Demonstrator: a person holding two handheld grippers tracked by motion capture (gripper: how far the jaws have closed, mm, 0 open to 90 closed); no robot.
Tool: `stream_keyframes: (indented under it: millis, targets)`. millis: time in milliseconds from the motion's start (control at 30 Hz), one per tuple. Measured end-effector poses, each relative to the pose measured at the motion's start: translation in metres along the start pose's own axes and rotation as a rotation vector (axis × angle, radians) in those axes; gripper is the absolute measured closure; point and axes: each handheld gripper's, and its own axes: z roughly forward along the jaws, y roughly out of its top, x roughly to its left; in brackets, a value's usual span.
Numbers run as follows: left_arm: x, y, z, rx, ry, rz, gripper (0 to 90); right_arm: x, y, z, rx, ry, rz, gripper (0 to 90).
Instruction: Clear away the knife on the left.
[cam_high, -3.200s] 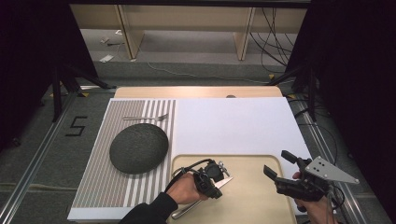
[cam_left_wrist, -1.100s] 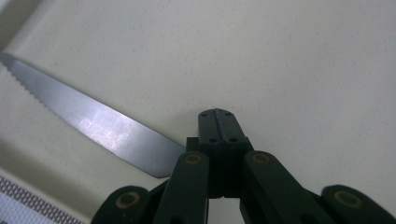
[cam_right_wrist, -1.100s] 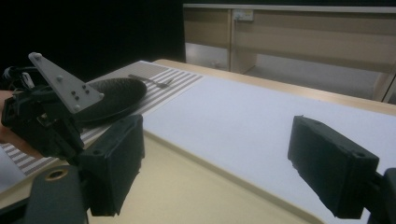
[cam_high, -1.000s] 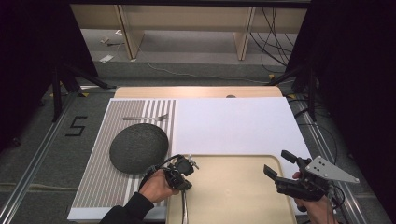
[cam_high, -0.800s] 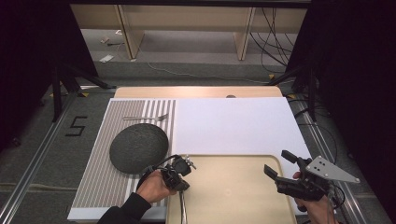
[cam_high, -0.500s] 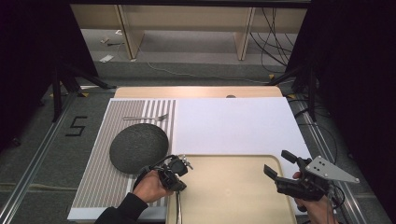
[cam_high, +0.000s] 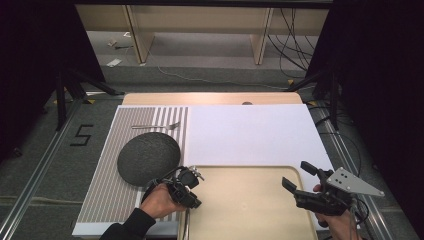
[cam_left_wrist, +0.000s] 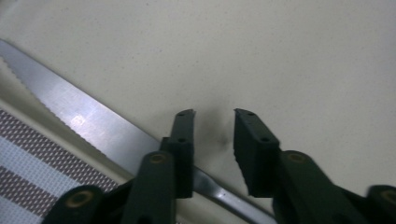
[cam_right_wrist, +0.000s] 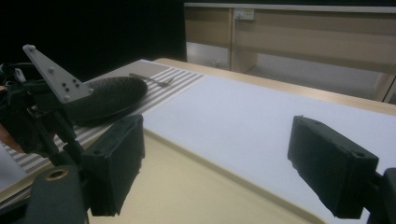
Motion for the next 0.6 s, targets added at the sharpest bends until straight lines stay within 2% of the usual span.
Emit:
stream_keyframes:
  millis: [67,133,167,233,367,433,533,600]
  targets:
    - [-0.001,0.001,-0.001,-0.016,-0.014,0.000,56.8,0.001,0.000,0.000,0.000,0.001,-0.001,19.7]
    - [-0.002,0.001,-0.004,-0.053,-0.035,0.002,51.9,0.001,0.000,0.000,0.001,0.002,-0.002,19.7]
    - [-0.003,0.002,-0.007,-0.083,-0.039,0.002,49.7,0.001,0.000,0.000,0.004,0.003,0.000,19.7]
    - [-0.005,0.002,-0.011,-0.131,-0.036,-0.002,39.9,0.001,0.000,0.000,0.001,0.002,0.002,19.7]
    - [-0.009,0.002,-0.019,-0.233,-0.050,-0.006,28.9,0.001,0.000,0.000,0.004,0.004,0.000,19.6]
    - [-0.010,0.002,-0.022,-0.264,-0.063,-0.004,23.7,0.001,0.000,0.001,0.002,0.005,0.001,19.7]
    - [-0.011,0.000,-0.027,-0.319,-0.071,0.004,18.8,0.001,0.000,0.001,0.005,0.007,0.004,19.6]
    - [-0.012,-0.001,-0.031,-0.362,-0.080,0.007,18.5,0.001,0.000,0.001,0.005,0.008,0.004,19.6]
